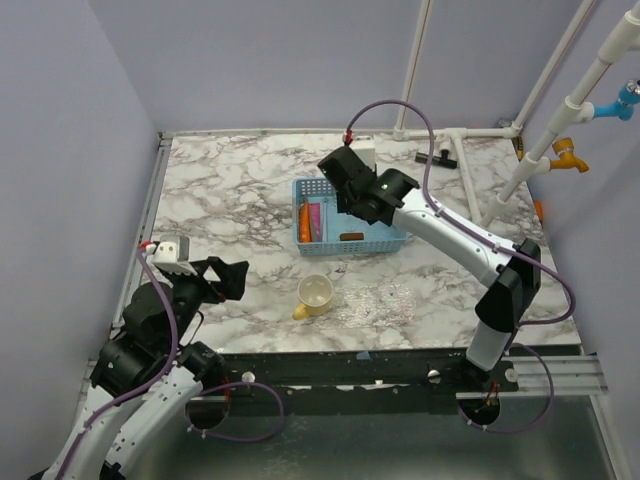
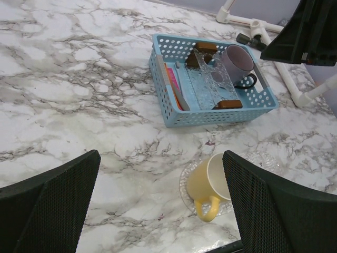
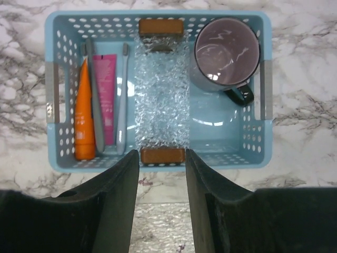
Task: Prepare toiletry sets of a toothbrush and toothpaste on the tray
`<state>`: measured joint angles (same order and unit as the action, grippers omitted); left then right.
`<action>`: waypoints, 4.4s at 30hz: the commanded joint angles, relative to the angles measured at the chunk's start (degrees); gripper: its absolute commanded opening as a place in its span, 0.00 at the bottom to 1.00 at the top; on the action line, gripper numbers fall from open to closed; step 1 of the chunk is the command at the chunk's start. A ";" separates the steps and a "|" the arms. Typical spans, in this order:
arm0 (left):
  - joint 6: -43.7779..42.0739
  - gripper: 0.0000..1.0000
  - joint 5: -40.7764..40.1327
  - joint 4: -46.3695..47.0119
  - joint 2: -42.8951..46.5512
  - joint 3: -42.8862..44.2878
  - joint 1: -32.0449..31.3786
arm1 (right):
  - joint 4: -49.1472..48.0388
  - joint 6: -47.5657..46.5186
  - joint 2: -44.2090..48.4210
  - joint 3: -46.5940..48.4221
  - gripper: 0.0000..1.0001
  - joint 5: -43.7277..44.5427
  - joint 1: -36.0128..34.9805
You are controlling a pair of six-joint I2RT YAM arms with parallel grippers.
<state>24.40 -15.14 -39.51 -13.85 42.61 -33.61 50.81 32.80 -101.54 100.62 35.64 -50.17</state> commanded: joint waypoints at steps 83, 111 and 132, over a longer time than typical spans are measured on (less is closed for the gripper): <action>-0.57 0.99 0.22 0.64 -2.72 0.19 0.98 | -12.08 -2.05 -10.99 6.31 0.01 -12.27 22.57; -0.58 0.99 1.03 0.75 -2.97 0.11 1.25 | -0.74 0.28 17.51 -13.36 0.01 -7.95 10.15; -0.32 0.99 1.18 0.66 -1.57 0.10 1.21 | 9.19 20.29 24.40 -31.88 0.01 0.05 -7.26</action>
<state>24.36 -15.27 -39.09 -16.36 42.61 -32.69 58.43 47.53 -79.68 72.07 32.08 -56.27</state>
